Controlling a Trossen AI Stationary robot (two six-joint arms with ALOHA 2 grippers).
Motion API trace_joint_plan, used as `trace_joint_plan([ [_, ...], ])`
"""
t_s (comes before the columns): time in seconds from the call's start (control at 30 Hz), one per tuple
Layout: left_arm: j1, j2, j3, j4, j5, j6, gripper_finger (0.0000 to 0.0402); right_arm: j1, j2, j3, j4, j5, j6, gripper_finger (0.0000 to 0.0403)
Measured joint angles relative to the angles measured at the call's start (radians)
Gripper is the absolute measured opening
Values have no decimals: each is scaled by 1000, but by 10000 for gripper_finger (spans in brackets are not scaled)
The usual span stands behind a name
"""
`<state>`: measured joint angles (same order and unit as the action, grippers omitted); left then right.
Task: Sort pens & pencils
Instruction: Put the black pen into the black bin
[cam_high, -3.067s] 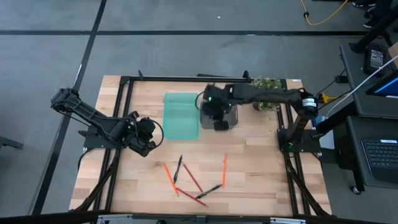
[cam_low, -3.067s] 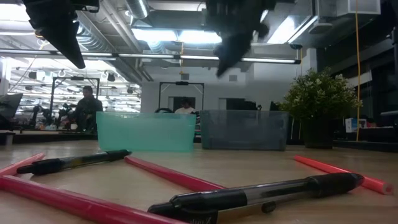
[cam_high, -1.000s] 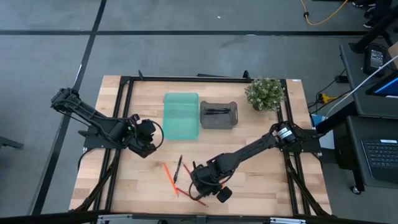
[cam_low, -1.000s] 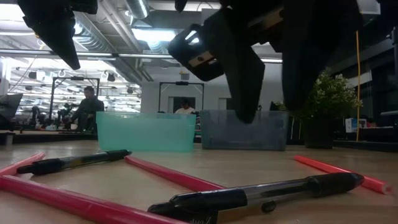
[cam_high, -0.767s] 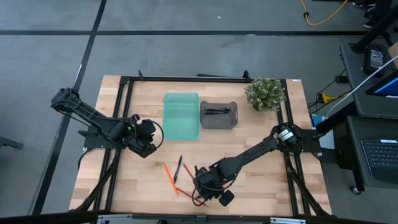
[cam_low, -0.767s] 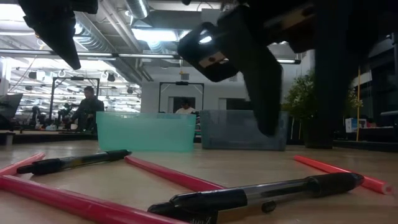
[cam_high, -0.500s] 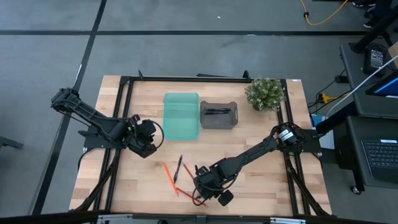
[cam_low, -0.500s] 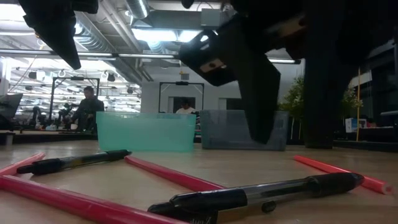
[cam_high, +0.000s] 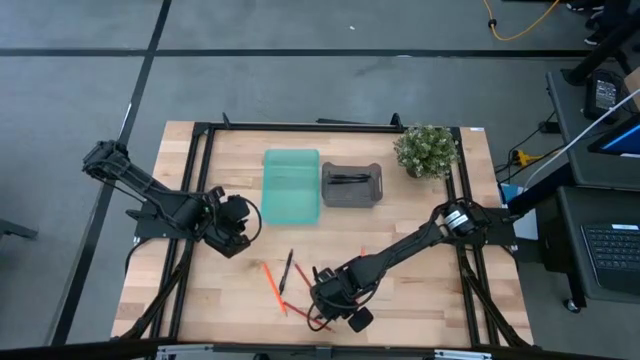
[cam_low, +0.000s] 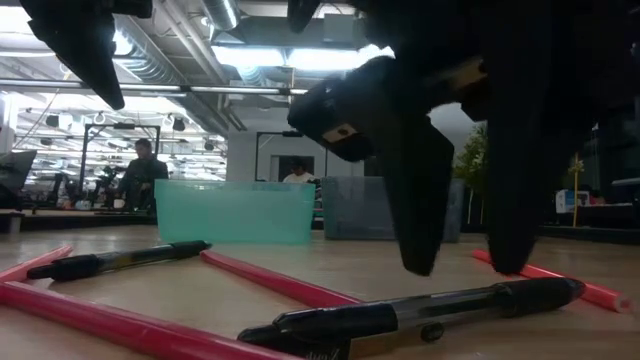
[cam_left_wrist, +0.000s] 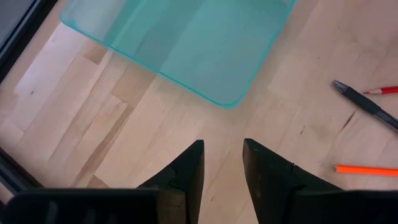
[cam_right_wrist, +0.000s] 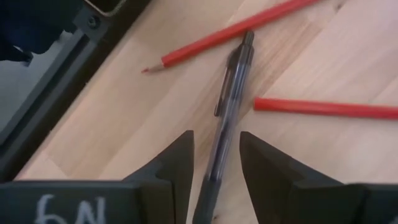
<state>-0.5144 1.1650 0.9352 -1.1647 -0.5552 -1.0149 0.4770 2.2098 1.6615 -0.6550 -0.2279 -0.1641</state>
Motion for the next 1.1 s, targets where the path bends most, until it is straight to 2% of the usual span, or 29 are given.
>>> trace_joint_plan([
  [0.57, 1, 0, 0, -1, 0, 0, 105, 0, 32, 0, 5, 0, 29, 130],
  [0.87, 1, 0, 0, 0, 0, 1, 105, -1, 24, -76, 96, 2, 78, 96],
  [1.1, 1, 0, 0, 0, -1, 1, 105, -1, 25, -102, 119, -1, 103, 93],
])
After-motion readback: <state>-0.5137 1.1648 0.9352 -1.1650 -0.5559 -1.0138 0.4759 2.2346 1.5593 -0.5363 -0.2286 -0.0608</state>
